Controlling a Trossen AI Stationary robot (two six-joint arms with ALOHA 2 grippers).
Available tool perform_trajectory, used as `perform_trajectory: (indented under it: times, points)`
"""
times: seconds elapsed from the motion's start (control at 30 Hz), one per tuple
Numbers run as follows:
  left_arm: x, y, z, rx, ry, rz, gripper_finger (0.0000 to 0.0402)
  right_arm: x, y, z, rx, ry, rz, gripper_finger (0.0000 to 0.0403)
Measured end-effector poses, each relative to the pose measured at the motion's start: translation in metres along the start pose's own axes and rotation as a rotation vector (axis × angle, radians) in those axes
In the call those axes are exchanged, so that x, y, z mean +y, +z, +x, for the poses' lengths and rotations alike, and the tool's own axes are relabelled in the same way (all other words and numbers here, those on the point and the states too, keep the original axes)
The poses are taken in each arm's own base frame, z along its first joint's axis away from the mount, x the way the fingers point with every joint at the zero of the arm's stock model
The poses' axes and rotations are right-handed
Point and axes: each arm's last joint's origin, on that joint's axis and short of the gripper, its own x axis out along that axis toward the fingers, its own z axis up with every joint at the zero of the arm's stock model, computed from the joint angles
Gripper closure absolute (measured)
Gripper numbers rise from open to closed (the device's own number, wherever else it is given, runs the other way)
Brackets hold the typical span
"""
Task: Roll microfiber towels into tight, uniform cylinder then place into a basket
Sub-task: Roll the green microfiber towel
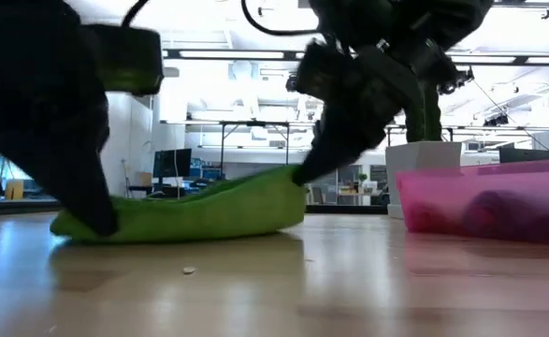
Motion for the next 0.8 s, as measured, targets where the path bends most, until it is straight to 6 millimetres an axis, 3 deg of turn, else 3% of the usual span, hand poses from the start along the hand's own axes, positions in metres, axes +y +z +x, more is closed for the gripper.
perform_trajectory:
  times: [0.17,0.4,0.57,0.8]
  points:
    - [0.0,0.0,-0.005,-0.002,-0.005,-0.215,0.0395,-0.002,0.013,0.0,-0.004,-0.042,0.103,0.0402]
    - [-0.001,-0.001,-0.015,-0.014,0.0,-0.41,0.0395,-0.016,0.003,0.015,0.035,-0.126,0.227,0.0402]
    - [0.01,-0.005,-0.015,0.01,0.101,-0.592,0.0395,-0.019,-0.004,0.032,0.062,-0.13,0.233,0.0402]
    - [0.022,-0.008,-0.014,0.061,0.202,-0.671,0.0394,-0.02,0.002,0.045,0.06,-0.13,0.206,0.0402]
